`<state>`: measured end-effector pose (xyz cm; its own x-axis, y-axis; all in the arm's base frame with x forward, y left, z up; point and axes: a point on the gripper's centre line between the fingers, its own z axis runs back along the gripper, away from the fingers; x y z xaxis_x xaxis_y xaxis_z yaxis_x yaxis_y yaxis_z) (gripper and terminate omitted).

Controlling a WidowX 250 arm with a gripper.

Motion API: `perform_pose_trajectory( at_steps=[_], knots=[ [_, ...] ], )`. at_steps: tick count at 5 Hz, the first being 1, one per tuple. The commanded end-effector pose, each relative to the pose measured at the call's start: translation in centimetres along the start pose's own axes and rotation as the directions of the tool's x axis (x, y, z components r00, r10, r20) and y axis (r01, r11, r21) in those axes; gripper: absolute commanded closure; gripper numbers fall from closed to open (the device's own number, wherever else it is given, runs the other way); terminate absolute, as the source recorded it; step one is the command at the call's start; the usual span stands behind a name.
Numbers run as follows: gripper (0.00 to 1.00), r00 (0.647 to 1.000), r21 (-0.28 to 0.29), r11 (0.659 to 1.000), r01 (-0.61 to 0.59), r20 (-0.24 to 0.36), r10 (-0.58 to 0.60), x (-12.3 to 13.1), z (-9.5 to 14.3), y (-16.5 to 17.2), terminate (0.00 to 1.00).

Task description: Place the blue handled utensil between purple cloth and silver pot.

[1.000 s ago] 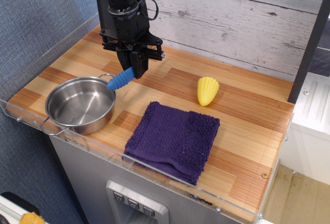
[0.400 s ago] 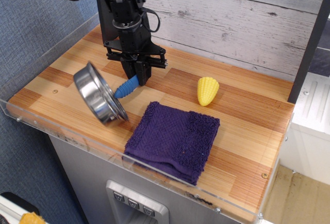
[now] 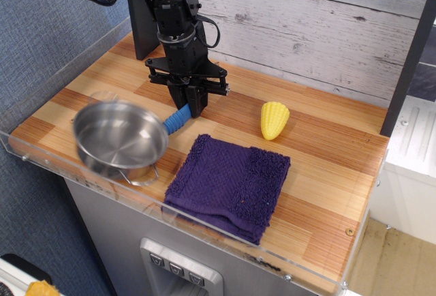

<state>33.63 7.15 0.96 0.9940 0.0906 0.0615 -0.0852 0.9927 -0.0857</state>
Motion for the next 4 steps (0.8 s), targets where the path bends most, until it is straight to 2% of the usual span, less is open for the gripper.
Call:
perform_pose_trajectory(
  at_steps=[1, 2, 4],
  knots=[
    [1.0, 0.998, 0.007, 1.0, 0.015, 0.053, -0.015, -0.5, 2.7, 0.5, 0.0],
    [0.0, 0.999, 0.009, 1.0, 0.024, 0.031, -0.025, -0.7, 2.8, 0.6, 0.0],
    [0.0, 0.998, -0.002, 0.999, 0.043, 0.04, -0.043, -1.1, 4.0, 0.3, 0.0]
  ],
)
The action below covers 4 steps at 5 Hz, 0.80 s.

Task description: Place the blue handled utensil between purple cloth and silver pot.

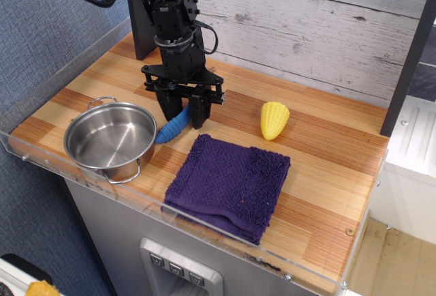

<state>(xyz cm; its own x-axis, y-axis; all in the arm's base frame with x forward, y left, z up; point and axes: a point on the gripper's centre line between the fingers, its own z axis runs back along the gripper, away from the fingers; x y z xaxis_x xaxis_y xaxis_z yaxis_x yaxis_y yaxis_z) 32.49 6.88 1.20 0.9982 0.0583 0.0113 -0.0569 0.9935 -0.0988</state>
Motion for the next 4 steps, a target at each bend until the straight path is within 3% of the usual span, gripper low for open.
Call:
perform_pose_trajectory(
  at_steps=[1, 2, 3, 4],
  knots=[
    [0.0, 0.995, 0.042, 0.999, 0.018, 0.093, -0.021, -0.9, 5.0, -0.3, 0.0],
    [0.0, 0.994, 0.084, 0.996, 0.01, 0.104, -0.019, -1.8, 8.0, -1.6, 0.0],
    [0.0, 0.99, 0.075, 0.997, 0.019, 0.14, -0.029, -2.6, 11.7, -3.3, 0.0],
    [0.0, 0.989, 0.076, 0.996, 0.051, 0.138, -0.061, -3.3, 13.9, -5.1, 0.0]
  ],
)
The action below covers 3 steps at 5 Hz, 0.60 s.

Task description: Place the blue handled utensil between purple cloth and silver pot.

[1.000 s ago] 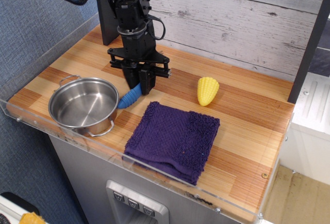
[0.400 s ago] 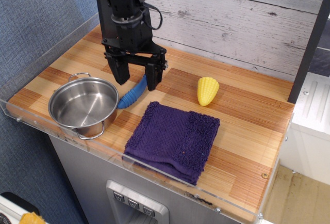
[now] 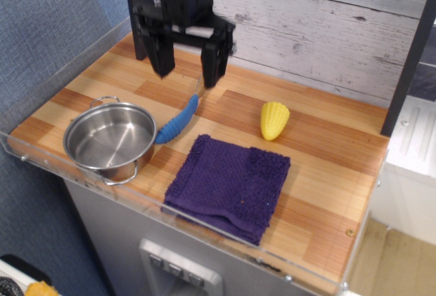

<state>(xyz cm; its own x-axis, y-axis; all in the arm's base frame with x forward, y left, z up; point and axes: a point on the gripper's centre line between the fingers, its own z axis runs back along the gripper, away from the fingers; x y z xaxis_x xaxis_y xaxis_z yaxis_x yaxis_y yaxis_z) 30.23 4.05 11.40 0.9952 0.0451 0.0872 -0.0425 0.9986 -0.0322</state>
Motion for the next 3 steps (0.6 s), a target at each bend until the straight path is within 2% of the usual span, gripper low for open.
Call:
perform_pose_trajectory(
  at_steps=[1, 2, 3],
  knots=[
    [0.0, 0.995, 0.008, 0.996, 0.086, 0.042, -0.087, -1.2, 5.9, -2.8, 0.0],
    [0.0, 0.993, 0.017, 0.993, 0.115, 0.019, -0.115, -1.5, 7.3, -3.9, 0.0],
    [0.0, 0.993, 0.017, 0.993, 0.115, 0.019, -0.115, -1.5, 7.3, -3.9, 0.0]
  ],
)
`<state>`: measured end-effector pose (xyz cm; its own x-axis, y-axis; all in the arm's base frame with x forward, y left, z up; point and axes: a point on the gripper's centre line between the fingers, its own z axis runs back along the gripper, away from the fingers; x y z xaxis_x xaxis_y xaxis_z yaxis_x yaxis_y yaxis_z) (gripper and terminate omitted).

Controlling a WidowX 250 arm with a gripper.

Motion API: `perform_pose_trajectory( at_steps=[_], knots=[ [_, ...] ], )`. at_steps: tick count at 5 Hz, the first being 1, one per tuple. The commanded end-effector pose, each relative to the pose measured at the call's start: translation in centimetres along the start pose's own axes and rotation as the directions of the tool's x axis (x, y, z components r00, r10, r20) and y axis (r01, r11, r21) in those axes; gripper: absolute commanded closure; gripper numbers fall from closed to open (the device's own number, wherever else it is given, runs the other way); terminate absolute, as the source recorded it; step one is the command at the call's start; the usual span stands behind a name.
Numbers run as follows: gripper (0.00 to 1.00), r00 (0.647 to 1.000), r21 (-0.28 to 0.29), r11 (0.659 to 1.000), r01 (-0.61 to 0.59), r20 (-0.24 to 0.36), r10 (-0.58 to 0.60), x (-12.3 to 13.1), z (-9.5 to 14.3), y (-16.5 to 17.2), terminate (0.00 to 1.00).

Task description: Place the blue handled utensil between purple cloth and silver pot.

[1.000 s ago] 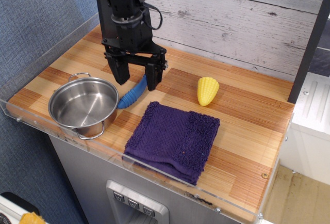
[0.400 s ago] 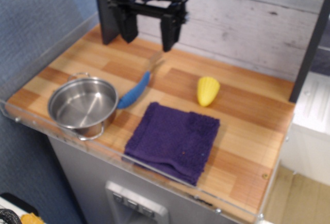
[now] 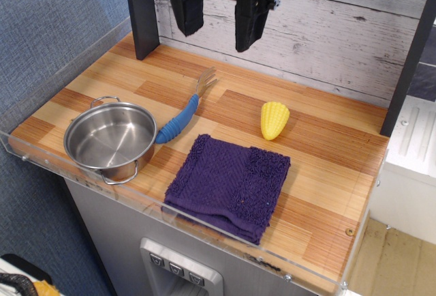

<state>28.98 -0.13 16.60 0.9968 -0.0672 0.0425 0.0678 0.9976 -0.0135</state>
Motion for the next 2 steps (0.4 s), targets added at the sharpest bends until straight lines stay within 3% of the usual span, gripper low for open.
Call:
perform_pose_trajectory(
  at_steps=[1, 2],
  knots=[
    [0.0, 0.998, 0.008, 1.0, 0.003, 0.066, -0.004, -0.71, 2.13, 0.35, 0.0],
    [0.0, 0.998, 0.008, 1.0, 0.003, 0.066, -0.004, -0.71, 2.13, 0.35, 1.0]
  ],
)
